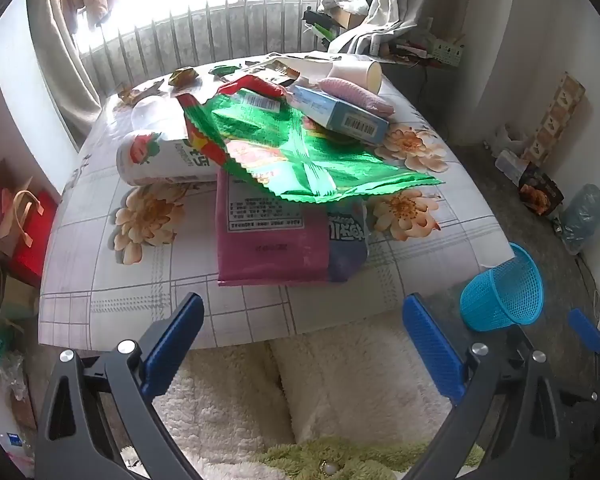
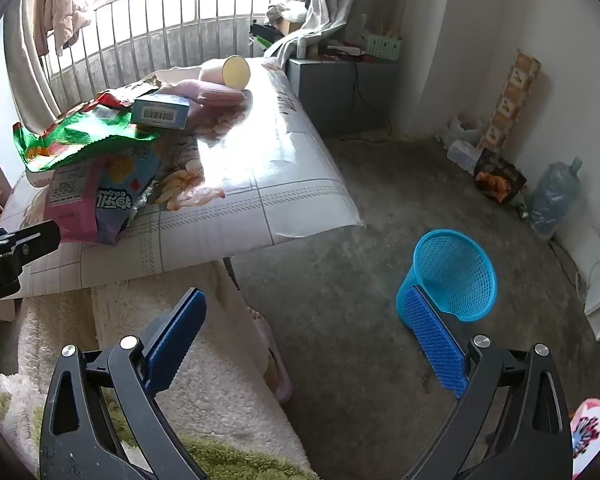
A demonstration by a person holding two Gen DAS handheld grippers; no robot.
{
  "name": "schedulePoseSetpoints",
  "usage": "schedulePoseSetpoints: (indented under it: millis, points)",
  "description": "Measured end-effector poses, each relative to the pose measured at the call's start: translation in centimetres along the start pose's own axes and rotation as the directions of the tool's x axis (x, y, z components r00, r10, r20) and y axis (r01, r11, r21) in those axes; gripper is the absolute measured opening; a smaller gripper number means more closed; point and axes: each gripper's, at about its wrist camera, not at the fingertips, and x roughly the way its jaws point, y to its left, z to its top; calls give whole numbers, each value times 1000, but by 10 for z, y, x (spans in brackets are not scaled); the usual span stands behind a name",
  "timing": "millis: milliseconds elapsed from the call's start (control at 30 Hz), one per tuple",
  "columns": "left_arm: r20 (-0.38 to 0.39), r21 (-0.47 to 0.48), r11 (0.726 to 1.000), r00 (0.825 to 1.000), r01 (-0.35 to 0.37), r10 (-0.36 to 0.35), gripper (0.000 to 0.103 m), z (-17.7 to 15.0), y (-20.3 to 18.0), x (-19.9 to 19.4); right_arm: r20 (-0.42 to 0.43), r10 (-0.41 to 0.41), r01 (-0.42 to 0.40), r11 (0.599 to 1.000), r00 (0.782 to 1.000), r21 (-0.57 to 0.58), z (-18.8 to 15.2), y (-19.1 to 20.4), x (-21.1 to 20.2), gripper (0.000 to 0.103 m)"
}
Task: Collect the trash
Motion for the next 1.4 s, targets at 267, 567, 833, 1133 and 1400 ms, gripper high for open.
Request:
schedulePoseSetpoints:
  millis: [267,567,833,1133,1400]
  points:
    - [12,4,1000,1000,3,-3,97,-1,0,-2,-3,2,-1,1000,1000,3,0,1,-1,95]
    - [0,-2,1000,1000,3,-3,97,-3,1,0,-4,1,-1,1000,1000,0,0,4,0,95]
    - [-3,-3,1000,1000,4,-5,97,-3,4,1,-5,0,0,1000,1000,1,0,4,1,95]
    - [-5,-3,1000,1000,4,-4,97,-2,4,1,-6,3,-3,1000,1000,2,-1,2,1,95]
    - [-6,-3,1000,1000,3,-3,97,-2,4,1,-5,4,-4,1000,1000,3,-2,2,4,95]
